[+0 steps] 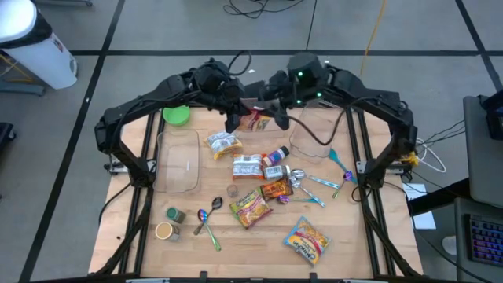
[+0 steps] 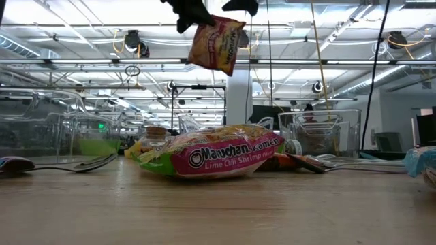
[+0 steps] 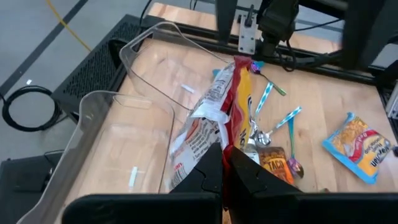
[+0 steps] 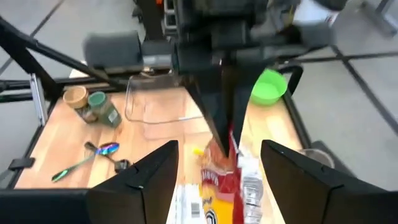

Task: Pick & Place Food Item
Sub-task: Put the red noodle pack into the right transparent bin

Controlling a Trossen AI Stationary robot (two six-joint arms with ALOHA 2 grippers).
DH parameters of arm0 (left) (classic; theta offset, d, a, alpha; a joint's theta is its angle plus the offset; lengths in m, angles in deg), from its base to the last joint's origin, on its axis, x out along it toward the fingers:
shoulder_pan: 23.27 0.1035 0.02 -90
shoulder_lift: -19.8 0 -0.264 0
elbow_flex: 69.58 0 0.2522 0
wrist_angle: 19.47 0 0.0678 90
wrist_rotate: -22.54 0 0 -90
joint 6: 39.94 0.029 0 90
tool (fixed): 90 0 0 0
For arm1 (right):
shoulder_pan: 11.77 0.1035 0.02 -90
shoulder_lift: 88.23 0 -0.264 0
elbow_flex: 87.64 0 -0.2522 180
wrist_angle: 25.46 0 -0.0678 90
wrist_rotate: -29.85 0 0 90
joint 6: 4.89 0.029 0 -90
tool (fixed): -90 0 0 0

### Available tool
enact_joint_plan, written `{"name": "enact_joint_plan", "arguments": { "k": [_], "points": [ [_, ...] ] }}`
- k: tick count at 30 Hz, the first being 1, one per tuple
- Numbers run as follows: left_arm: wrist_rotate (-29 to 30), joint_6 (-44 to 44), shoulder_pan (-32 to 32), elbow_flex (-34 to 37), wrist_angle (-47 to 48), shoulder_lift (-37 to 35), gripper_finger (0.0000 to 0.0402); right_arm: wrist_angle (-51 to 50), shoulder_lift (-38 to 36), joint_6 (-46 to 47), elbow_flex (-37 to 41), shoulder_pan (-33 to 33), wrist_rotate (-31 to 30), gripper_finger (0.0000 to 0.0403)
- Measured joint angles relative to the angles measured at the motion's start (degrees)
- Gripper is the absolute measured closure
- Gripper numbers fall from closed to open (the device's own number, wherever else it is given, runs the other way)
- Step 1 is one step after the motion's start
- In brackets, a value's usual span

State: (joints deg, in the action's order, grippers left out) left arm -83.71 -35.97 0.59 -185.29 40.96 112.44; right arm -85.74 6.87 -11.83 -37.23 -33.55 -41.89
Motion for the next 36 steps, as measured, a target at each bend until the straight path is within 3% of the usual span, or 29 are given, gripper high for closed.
{"name": "enact_joint_plan", "arguments": {
  "k": [9,16,36],
  "points": [
    [-0.2,-0.1,-0.1,0.0,0.2,0.0,0.04,-3.4,1.6,-0.4,0.0,0.7,-0.3,0.0186],
    [-0.8,0.2,-0.3,0.0,-0.1,0.0,0.04,-3.7,1.5,-1.3,0.0,1.3,-4.8,0.0197],
    [-4.7,1.4,-0.9,0.0,-2.5,0.0,0.0399,4.6,1.2,3.7,8.3,1.4,-4.5,0.0207]
  ]
}}
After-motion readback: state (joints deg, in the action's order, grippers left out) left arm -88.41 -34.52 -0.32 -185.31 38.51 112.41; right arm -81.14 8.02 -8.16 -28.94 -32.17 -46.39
